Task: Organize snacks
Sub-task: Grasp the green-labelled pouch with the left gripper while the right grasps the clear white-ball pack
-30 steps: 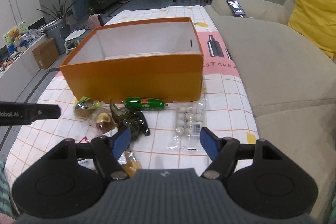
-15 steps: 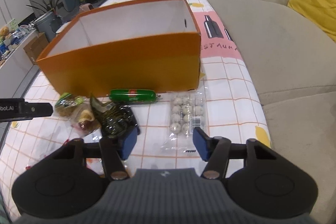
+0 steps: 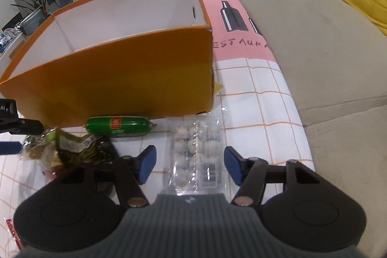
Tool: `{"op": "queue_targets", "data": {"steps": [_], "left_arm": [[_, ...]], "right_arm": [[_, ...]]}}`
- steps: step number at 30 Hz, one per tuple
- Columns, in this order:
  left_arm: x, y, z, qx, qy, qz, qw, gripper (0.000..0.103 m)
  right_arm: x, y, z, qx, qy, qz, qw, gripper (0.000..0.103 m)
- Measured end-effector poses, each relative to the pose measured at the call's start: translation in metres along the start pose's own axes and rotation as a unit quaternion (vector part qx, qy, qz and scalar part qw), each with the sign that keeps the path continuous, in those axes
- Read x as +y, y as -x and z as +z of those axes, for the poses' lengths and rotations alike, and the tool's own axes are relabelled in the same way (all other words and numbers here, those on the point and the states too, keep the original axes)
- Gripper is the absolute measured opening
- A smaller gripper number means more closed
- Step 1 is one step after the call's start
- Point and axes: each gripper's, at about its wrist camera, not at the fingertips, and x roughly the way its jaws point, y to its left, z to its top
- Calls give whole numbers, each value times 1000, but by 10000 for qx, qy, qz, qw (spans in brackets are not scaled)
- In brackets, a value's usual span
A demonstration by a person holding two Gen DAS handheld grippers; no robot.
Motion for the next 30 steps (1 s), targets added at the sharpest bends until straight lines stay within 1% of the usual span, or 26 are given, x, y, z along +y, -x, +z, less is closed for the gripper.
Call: {"op": "queue_targets", "data": {"steps": [1, 2, 3, 5, 10, 12, 13, 15, 17, 18, 19, 20, 21, 23, 24, 25, 26, 28, 30], "left_arm": [[0, -3, 1, 28, 94, 40, 9999, 82], [1, -5, 2, 29, 161, 28, 9999, 85], [2, -6, 3, 26, 183, 44, 9998, 86], [2, -5, 2, 14, 46, 24, 10000, 87], [11, 2, -3, 242, -389, -46, 9989, 87], [21, 4, -4, 403, -502, 13, 9979, 85], [25, 4, -5, 483, -592, 60, 9971, 81], [33, 5, -6, 511, -703, 272, 9958, 80], [39, 6, -5, 519, -863, 447, 9939, 72], [41, 7, -5, 535, -916, 541, 9929, 72], [45, 9, -4, 526, -878, 538, 9933, 71], [48, 11, -2, 493, -778, 394, 9950, 72], [52, 13, -1, 474, -631, 172, 9967, 73], [58, 15, 3, 470, -255, -229, 9983, 82], [60, 15, 4, 435, -66, -353, 9984, 83], [60, 14, 5, 413, 88, -411, 9983, 84], [60, 13, 6, 422, 216, -393, 9981, 84], [61, 8, 9, 420, 504, -244, 9975, 85], [61, 4, 10, 373, 710, -302, 9963, 85]], "right_arm": [[-1, -3, 1, 27, -19, -2, 10000, 61], [-2, -5, 1, 46, -38, 11, 10000, 61], [-3, -6, 1, 67, -53, 31, 10000, 61], [-4, -9, 0, 105, -57, 62, 9999, 61], [-1, -8, -4, 104, 85, 98, 9999, 61], [1, -6, -6, 108, 164, 103, 9998, 60], [2, -5, -8, 110, 215, 102, 9997, 60], [3, -4, -11, 111, 274, 93, 9995, 59], [2, -3, -13, 118, 277, 79, 9995, 59], [2, -3, -13, 132, 241, 89, 9996, 59], [0, -2, -12, 141, 193, 113, 9997, 59], [-1, -2, -12, 152, 142, 137, 9997, 59], [-2, -1, -12, 152, 87, 159, 9997, 59], [-3, 1, -11, 113, 23, 175, 9998, 59], [-4, 2, -10, 86, 10, 182, 9998, 59], [-4, 4, -8, 64, 1, 182, 9998, 59], [-4, 6, -7, 50, -9, 184, 9998, 60], [-5, 7, -4, 31, -36, 197, 9998, 63], [-6, 6, -2, 59, -67, 183, 9998, 65]]}}
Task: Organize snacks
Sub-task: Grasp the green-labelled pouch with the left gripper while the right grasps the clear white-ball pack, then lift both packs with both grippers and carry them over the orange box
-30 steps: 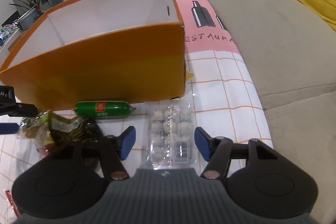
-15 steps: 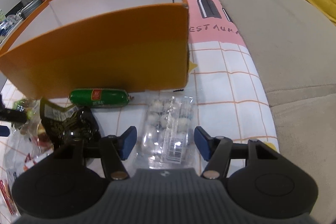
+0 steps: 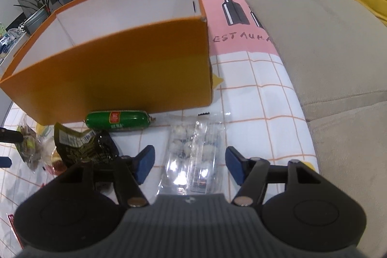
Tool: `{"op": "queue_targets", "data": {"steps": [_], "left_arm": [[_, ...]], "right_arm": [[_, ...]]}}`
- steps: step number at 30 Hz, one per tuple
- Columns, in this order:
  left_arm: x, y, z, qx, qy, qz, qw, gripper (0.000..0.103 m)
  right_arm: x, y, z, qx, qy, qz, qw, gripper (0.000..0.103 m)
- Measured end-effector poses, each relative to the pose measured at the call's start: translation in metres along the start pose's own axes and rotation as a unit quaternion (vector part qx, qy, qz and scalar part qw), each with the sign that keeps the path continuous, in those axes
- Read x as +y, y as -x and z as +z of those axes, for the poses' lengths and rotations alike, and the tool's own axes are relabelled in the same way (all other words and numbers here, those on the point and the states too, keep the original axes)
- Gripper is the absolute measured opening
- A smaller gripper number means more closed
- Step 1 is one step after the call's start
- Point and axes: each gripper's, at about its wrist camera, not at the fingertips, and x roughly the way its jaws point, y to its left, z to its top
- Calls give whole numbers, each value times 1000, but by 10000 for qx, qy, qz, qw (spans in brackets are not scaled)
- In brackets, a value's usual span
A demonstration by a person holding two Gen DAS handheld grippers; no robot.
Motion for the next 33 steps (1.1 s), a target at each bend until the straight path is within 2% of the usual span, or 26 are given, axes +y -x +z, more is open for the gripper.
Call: {"op": "queue_targets", "data": {"steps": [7, 11, 15, 18, 20, 23, 33], "left_arm": [[-5, -11, 1, -105, 206, 102, 9997, 86], [-9, -22, -2, 55, 54, 73, 9999, 76], [-14, -21, -6, -50, -250, 61, 9997, 68], [-15, -20, -9, -125, -508, 82, 9986, 59], [-16, -20, -12, -164, -645, 81, 9977, 54], [-18, -21, -12, -167, -758, 118, 9969, 50], [-6, -10, -17, -251, -789, -202, 9964, 44]], "right_arm": [[-11, -13, 1, 171, -297, 27, 9994, 70], [-8, -21, 2, 224, -236, 13, 9995, 70], [0, -23, 0, 182, 14, -95, 9998, 70], [9, -23, -4, 86, 362, -268, 9989, 64], [12, -21, -7, 7, 440, -252, 9987, 57], [12, -19, -7, -7, 472, -230, 9986, 54], [10, -11, -11, 7, 394, -149, 9991, 51]]}}
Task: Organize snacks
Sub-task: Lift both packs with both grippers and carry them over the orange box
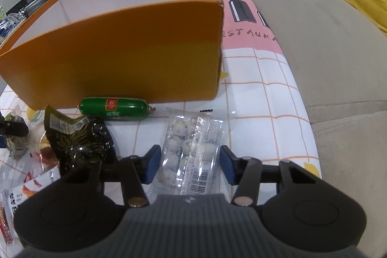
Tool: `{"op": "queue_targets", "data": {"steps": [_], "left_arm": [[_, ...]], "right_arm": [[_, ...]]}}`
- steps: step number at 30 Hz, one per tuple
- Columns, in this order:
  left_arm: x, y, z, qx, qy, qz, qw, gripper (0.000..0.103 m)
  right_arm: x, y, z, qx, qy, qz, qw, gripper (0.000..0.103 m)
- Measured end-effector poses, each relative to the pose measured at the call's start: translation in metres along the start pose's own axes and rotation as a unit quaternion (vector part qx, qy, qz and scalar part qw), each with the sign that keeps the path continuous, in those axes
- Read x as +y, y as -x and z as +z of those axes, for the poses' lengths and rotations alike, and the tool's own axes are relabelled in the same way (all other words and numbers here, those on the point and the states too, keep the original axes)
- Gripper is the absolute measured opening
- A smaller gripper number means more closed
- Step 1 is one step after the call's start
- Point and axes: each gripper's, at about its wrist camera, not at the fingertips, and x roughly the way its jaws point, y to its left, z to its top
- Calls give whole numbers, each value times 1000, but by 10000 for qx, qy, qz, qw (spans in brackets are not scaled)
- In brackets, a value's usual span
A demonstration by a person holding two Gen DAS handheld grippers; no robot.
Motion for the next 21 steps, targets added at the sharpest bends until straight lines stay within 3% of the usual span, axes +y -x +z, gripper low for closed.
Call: {"op": "queue_targets", "data": {"steps": [7, 12, 17, 21], "left_arm": [[0, 34, 0, -145, -105, -155, 9997, 44], [-12, 80, -2, -317, -422, -441, 9976, 44], [-35, 129, 13, -692, -809, -874, 9905, 44], [-61, 144, 31, -680, -1126, -1165, 9844, 44]], "right_arm": [[1, 27, 0, -157, -84, 93, 9998, 51], [0, 61, 7, -313, -136, 328, 9989, 51], [1, 102, 35, -654, 45, 609, 9960, 51], [2, 124, 65, -798, 95, 921, 9925, 51]]}}
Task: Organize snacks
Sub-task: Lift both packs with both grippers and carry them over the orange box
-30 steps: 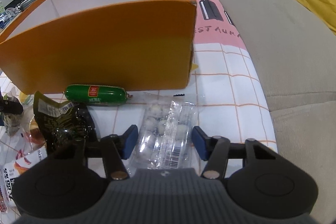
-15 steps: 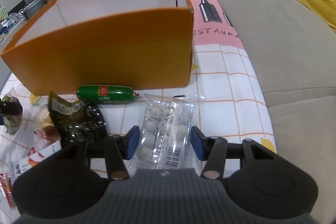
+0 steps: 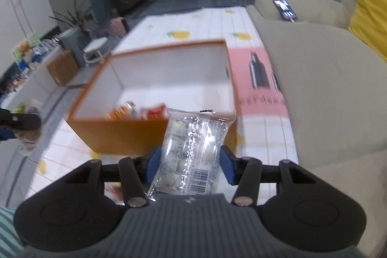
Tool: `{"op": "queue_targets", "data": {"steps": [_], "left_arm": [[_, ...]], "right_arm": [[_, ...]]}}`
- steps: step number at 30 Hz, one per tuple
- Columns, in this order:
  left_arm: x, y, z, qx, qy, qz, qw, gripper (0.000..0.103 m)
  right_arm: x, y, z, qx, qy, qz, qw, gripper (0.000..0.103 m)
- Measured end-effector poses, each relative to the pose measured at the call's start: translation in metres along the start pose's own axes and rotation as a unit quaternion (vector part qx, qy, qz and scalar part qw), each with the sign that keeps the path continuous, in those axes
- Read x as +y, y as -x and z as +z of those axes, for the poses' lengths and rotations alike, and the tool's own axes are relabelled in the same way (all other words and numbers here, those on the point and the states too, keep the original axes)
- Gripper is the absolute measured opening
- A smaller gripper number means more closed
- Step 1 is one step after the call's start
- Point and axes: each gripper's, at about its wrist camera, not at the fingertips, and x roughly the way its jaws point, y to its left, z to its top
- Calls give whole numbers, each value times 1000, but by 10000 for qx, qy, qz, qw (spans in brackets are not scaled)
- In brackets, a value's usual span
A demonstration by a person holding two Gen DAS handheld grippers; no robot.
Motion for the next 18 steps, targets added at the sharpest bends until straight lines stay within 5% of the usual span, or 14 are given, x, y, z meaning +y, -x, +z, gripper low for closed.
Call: {"op": "queue_targets", "data": {"steps": [14, 18], "left_arm": [[-39, -42, 45, 514, -387, -408, 9971, 44], [-43, -71, 61, 841, -408, -368, 9949, 44]], "right_arm": [[4, -20, 76, 67, 24, 692, 9976, 51], [8, -45, 102, 401, 204, 701, 9965, 51]]}}
